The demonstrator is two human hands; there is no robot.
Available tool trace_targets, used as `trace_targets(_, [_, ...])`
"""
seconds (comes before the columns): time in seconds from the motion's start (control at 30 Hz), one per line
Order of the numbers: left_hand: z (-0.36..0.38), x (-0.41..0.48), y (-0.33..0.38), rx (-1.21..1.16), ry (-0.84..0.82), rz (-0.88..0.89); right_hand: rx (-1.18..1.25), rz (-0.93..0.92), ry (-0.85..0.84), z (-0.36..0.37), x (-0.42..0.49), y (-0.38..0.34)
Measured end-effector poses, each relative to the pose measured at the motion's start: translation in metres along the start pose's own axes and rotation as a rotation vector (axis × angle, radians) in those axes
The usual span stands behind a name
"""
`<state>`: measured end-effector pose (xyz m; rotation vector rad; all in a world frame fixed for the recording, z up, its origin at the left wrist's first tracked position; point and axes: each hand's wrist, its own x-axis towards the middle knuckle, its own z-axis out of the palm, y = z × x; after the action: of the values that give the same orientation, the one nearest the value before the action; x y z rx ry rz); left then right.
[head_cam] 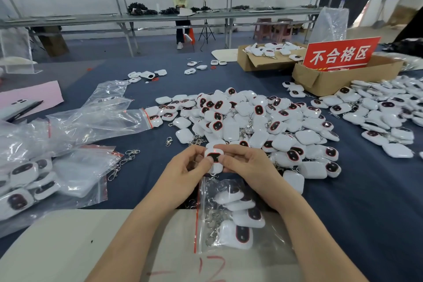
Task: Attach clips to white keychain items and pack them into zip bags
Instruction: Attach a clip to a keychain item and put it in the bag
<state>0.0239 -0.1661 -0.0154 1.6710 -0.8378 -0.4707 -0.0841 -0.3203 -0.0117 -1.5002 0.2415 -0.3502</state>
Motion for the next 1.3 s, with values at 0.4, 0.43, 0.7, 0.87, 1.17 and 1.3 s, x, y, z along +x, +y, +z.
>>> trace_targets(0.4, [0.002, -0.004, -0.002, 0.007, -0.032, 0.041, -0.029, 0.005, 0.049, 0.002, 0.002, 0.002])
trace_targets(0.43, [0.002, -0.004, -0.003, 0.012, -0.034, 0.044, -0.015, 0.006, 0.045, 0.002, 0.002, 0.002])
trace_targets(0.7, [0.002, -0.003, -0.006, 0.030, -0.001, 0.034, 0.009, -0.010, 0.035, 0.002, 0.002, 0.002])
trace_targets(0.87, [0.002, -0.001, -0.006, 0.020, -0.002, 0.024, 0.016, -0.008, 0.025, 0.001, 0.002, 0.003])
trace_targets(1.17, [0.005, -0.003, -0.004, 0.002, 0.021, 0.080, 0.038, -0.033, 0.092, 0.001, 0.007, 0.009])
trace_targets(1.3, [0.004, -0.004, -0.004, 0.013, -0.009, 0.111, 0.048, -0.049, 0.141, 0.002, 0.008, 0.011])
